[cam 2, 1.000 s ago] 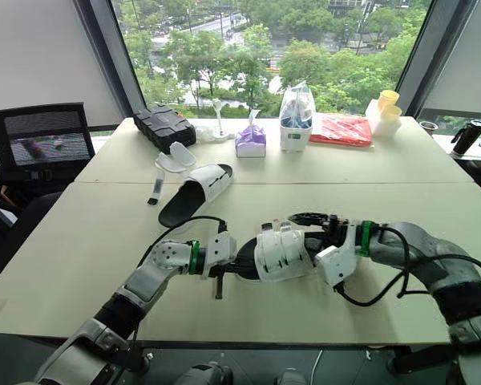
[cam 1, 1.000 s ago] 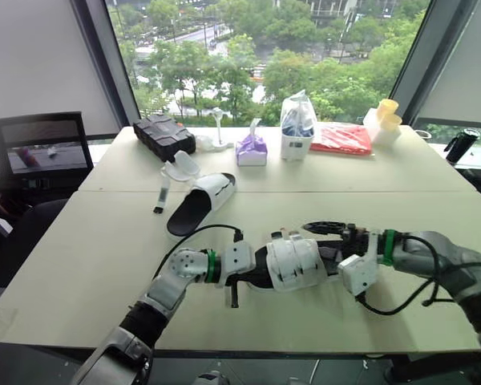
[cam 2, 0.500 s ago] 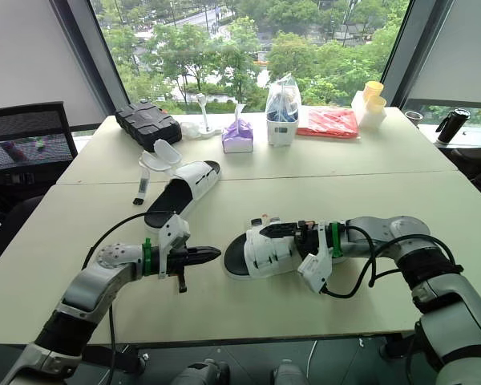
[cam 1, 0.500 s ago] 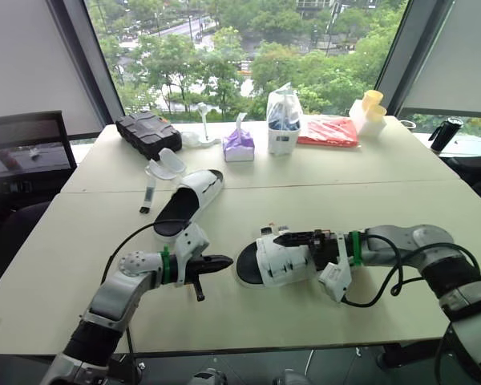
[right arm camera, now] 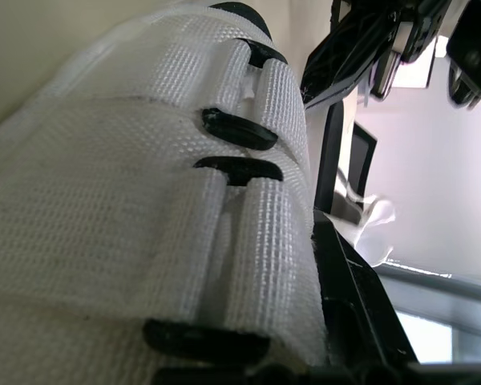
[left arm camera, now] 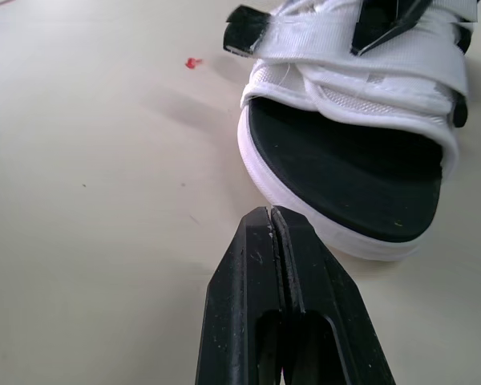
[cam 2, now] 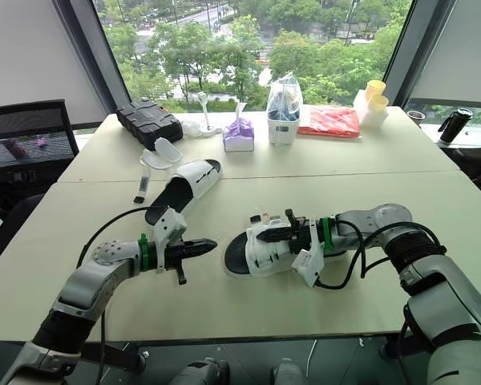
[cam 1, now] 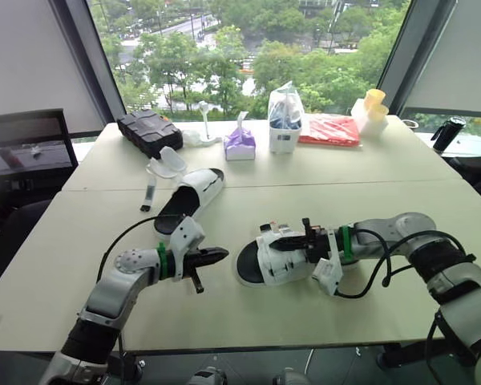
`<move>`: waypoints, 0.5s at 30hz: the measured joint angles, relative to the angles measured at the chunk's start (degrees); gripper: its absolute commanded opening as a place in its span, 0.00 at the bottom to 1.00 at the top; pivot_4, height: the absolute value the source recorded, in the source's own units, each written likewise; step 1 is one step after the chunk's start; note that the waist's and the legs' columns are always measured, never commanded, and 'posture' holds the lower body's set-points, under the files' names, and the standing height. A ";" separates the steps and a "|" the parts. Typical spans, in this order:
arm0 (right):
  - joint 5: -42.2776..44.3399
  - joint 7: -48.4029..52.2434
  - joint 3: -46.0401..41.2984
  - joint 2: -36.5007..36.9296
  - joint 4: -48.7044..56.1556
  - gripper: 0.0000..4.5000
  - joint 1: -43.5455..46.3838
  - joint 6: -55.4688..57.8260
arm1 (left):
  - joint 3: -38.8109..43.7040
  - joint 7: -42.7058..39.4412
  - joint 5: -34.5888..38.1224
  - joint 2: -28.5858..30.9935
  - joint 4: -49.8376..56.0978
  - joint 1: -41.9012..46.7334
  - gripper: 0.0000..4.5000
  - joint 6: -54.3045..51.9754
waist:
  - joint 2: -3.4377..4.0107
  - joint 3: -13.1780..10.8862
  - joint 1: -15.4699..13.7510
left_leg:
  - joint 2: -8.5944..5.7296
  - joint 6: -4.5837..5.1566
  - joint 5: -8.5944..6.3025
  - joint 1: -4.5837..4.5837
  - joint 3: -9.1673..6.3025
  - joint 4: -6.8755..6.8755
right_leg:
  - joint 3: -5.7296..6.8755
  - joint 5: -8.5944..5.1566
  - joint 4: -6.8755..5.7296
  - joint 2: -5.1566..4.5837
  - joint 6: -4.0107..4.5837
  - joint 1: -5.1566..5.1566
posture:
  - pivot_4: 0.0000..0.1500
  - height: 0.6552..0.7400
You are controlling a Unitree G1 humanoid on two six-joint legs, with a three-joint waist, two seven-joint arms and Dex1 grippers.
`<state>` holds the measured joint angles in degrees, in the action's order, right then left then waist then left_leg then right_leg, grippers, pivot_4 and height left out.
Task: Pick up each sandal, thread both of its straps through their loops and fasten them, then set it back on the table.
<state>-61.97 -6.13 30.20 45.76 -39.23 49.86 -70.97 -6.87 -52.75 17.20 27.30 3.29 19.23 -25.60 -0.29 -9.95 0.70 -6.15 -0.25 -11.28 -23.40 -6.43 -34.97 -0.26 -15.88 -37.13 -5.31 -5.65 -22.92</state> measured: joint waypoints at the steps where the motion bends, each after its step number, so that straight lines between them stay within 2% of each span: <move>1: 2.55 1.79 -0.70 -0.08 -1.26 0.02 -0.31 1.87 | 0.65 0.08 0.14 0.00 -0.16 0.00 0.00 0.32 | -0.01 -0.02 0.01 | 0.00 0.01 0.01 0.00 0.00 -0.03 | 0.00 0.00 0.00 0.00 0.00 0.02 | 1.00 1.00; 4: 11.78 9.66 -5.01 -1.03 -3.57 0.02 -1.39 13.01 | 1.72 0.60 0.23 0.08 -0.86 -0.04 0.00 1.51 | -0.02 -0.09 0.06 | 0.01 0.03 0.01 0.00 0.00 -0.07 | 0.00 0.01 0.01 -0.01 0.01 0.05 | 1.00 1.00; 7: 15.56 14.44 -8.61 -2.45 -4.64 0.02 -0.50 26.50 | 1.69 1.07 0.23 -0.46 -0.94 -0.57 0.00 2.01 | -0.01 -0.14 0.08 | 0.02 0.03 0.01 -0.01 0.00 -0.05 | 0.00 0.03 0.00 0.00 -0.01 0.02 | 1.00 1.00; 9: 16.89 15.94 -10.52 -5.18 -9.14 0.02 3.22 38.59 | 1.53 1.34 0.21 -0.75 -0.97 -0.54 0.00 2.45 | 0.07 -0.24 0.35 | 0.04 0.03 0.01 -0.02 0.06 -0.03 | -0.04 0.06 -0.03 0.00 0.01 -0.05 | 1.00 1.00; 12: 17.81 15.56 -12.43 -8.23 -16.79 0.02 9.63 53.52 | 1.35 1.86 -0.33 -1.06 -1.38 -0.38 0.00 3.11 | 0.11 -0.29 0.30 | 0.05 -0.01 0.04 -0.06 0.06 0.07 | -0.04 0.09 -0.07 0.00 0.03 -0.17 | 1.00 1.00; 15: 17.19 10.28 -11.95 -11.94 -25.73 0.02 16.31 66.56 | 1.29 2.21 -0.40 -1.37 -1.48 -0.19 0.00 3.76 | 0.12 -0.29 0.31 | 0.05 -0.13 0.10 -0.09 0.06 0.27 | -0.06 0.14 -0.08 0.00 -0.01 -0.32 | 1.00 1.00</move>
<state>-44.78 4.16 18.25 33.82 -64.96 66.17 -4.40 -5.58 -50.54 16.80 25.93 1.81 19.04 -21.84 -0.17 -10.25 1.01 -6.10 -0.38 -11.19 -23.48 -6.37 -34.70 -0.32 -15.74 -37.20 -5.31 -5.65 -23.24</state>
